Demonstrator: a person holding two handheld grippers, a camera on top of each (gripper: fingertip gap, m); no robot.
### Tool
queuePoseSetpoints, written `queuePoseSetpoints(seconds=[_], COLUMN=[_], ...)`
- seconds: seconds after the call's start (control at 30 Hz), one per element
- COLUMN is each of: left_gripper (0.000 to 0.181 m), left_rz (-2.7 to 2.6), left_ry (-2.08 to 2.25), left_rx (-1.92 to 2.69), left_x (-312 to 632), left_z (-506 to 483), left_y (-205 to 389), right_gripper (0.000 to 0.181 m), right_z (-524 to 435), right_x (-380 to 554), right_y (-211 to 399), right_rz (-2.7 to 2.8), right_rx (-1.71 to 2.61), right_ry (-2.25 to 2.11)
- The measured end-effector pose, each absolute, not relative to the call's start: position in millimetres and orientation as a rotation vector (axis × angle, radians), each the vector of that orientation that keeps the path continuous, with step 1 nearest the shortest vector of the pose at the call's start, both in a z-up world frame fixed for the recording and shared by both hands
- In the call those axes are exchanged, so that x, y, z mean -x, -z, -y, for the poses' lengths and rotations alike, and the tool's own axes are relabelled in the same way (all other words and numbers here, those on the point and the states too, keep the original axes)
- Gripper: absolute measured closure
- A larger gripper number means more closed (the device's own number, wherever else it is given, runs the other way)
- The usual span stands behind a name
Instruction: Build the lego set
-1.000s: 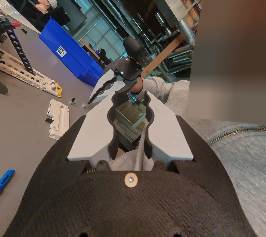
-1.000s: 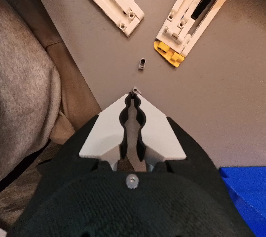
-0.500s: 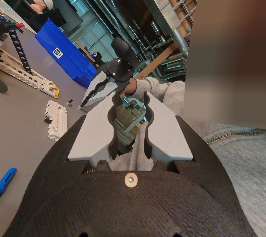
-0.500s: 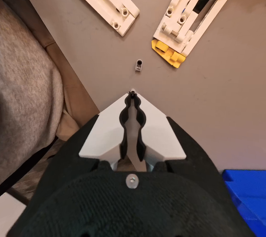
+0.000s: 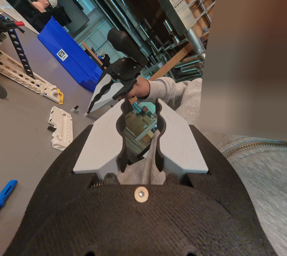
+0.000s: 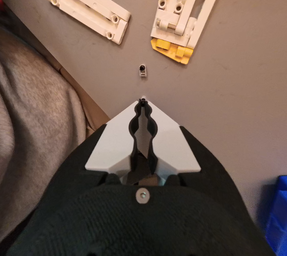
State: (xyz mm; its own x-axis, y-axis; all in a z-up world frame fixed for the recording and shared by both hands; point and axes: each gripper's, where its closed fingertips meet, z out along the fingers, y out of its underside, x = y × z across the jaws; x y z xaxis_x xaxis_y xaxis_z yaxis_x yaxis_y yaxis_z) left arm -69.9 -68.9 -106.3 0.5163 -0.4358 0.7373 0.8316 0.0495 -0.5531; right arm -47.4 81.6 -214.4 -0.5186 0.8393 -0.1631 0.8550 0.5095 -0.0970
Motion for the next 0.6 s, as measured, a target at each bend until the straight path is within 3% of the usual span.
queuePoseSetpoints(seconds=[0.6], left_gripper=[0.147], left_rz=[0.417], left_ry=[1.024], left_rx=[1.150], left_x=[68.9], left_z=[70.8], left_y=[105.1], right_gripper=[0.179], right_z=[-80.2], right_x=[48.0], right_y=[215.9], right_rz=[-2.781], right_rx=[-1.326], right_ry=[0.144])
